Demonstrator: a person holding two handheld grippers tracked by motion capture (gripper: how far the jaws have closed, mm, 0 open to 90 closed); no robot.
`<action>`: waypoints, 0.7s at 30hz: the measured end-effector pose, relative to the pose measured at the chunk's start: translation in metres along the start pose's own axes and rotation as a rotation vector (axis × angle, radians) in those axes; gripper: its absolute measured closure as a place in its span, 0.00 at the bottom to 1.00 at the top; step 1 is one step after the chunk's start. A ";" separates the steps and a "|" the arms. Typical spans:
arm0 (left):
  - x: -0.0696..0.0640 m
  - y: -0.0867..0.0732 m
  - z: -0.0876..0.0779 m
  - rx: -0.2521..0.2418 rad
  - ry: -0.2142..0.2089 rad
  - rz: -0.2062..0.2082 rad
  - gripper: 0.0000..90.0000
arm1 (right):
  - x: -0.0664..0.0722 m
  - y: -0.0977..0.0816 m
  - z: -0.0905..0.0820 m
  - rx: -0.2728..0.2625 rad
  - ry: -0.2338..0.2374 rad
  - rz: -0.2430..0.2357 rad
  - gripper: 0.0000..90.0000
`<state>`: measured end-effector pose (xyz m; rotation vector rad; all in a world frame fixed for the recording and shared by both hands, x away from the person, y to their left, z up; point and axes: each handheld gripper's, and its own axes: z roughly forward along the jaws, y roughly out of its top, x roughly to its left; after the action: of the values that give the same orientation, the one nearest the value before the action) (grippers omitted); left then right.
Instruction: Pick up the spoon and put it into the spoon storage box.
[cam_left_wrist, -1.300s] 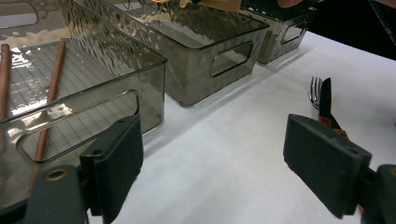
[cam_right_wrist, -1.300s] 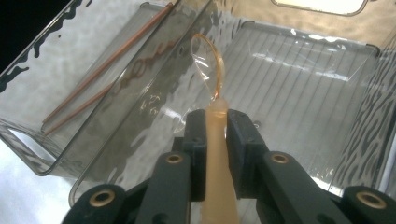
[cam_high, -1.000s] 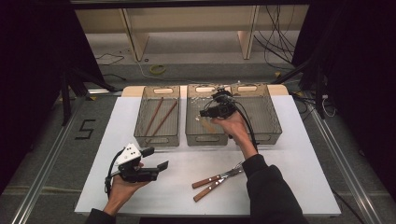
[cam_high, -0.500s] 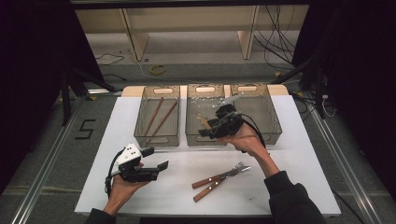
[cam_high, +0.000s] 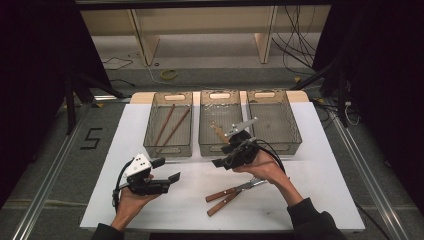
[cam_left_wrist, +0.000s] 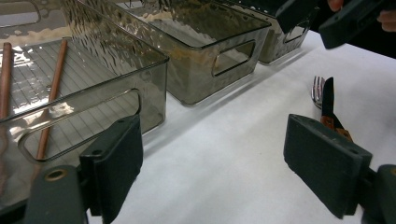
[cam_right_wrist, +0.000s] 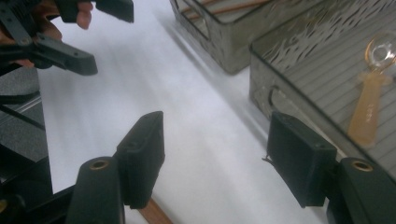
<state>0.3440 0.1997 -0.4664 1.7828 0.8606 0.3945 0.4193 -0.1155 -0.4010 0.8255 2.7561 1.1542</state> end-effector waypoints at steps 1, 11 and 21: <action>0.000 0.000 0.000 0.000 0.000 0.000 0.22 | 0.001 -0.003 0.001 0.005 -0.003 0.001 0.42; 0.000 0.000 0.000 0.001 0.001 0.000 0.21 | 0.011 -0.017 0.007 0.063 0.015 -0.063 0.41; 0.000 0.000 0.000 0.001 -0.002 -0.001 0.21 | 0.017 -0.026 0.014 0.112 0.028 -0.118 0.39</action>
<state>0.3441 0.2000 -0.4662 1.7836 0.8603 0.3921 0.3964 -0.1130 -0.4259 0.6508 2.8702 1.0075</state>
